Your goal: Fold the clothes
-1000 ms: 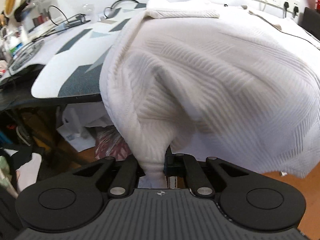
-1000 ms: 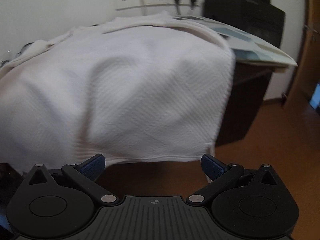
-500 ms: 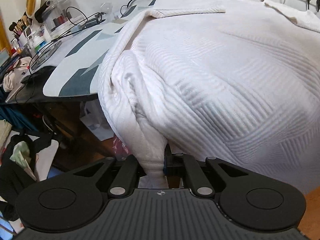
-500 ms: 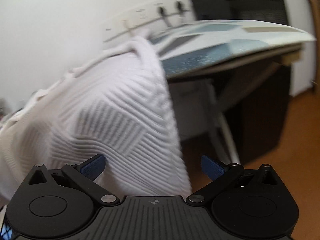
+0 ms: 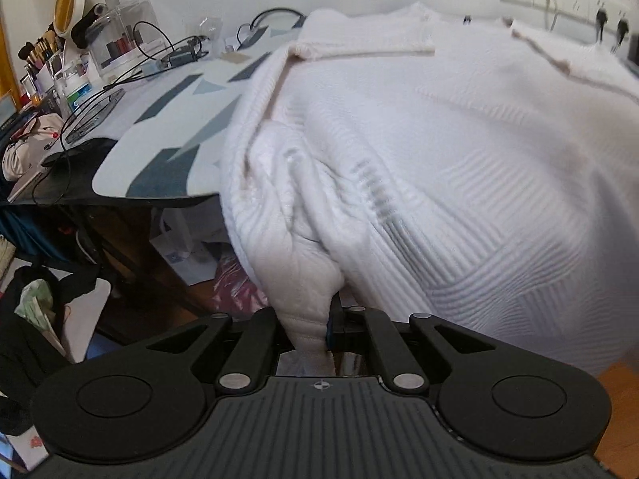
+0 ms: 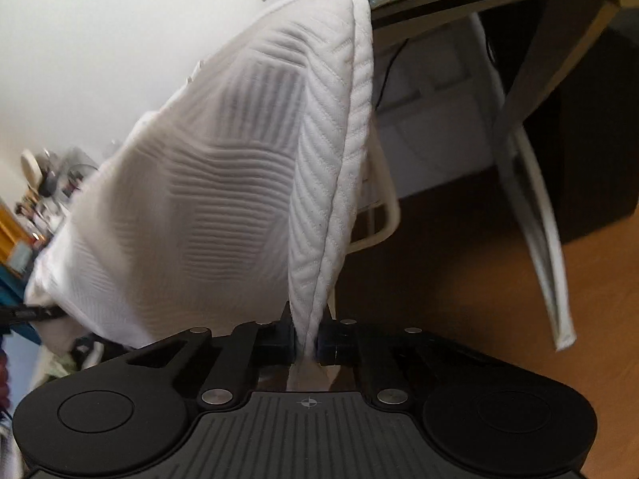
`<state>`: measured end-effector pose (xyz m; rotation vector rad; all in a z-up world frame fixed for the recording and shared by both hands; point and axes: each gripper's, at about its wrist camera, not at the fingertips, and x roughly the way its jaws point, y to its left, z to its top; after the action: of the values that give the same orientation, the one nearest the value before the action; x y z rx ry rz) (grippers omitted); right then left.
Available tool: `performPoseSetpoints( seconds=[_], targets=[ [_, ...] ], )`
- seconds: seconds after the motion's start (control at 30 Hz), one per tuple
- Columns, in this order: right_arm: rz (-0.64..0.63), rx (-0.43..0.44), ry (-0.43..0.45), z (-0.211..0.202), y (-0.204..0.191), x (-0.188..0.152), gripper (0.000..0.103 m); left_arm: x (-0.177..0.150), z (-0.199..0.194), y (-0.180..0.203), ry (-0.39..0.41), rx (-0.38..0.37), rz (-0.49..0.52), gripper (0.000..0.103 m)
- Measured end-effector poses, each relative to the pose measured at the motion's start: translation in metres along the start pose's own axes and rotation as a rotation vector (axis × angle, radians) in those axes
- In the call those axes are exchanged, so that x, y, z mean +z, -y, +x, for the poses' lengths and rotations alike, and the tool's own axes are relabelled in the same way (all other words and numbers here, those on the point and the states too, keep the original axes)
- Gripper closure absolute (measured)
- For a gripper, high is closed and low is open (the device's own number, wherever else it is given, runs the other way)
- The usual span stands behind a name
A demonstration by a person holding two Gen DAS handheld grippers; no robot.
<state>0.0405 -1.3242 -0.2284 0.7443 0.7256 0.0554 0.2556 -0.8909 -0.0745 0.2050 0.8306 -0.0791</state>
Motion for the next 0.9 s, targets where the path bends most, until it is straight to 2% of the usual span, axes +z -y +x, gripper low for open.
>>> performPoseSetpoints(
  seconds=[0.1, 0.23, 0.43, 0.57, 0.7, 0.9],
  targets=[
    [0.037, 0.089, 0.002, -0.025, -0.015, 0.006, 0.098, 0.003, -0.024, -0.016, 0.065, -0.006, -0.045, 0.098],
    [0.047, 0.191, 0.099, -0.073, -0.052, 0.023, 0.098, 0.019, -0.054, -0.049, 0.161, -0.09, -0.172, 0.098],
    [0.158, 0.268, 0.418, -0.137, -0.092, 0.078, 0.098, 0.055, -0.086, -0.097, 0.302, -0.228, -0.354, 0.098],
    [0.229, 0.295, 0.599, -0.17, -0.096, 0.117, 0.098, 0.073, -0.085, -0.124, 0.335, -0.314, -0.485, 0.098],
    [0.259, 0.281, 0.699, -0.181, -0.118, 0.131, 0.098, 0.085, -0.086, -0.14, 0.374, -0.375, -0.485, 0.098],
    [0.236, 0.259, 0.746, -0.184, -0.156, 0.109, 0.098, 0.081, -0.093, -0.17, 0.367, -0.432, -0.496, 0.098]
  ],
)
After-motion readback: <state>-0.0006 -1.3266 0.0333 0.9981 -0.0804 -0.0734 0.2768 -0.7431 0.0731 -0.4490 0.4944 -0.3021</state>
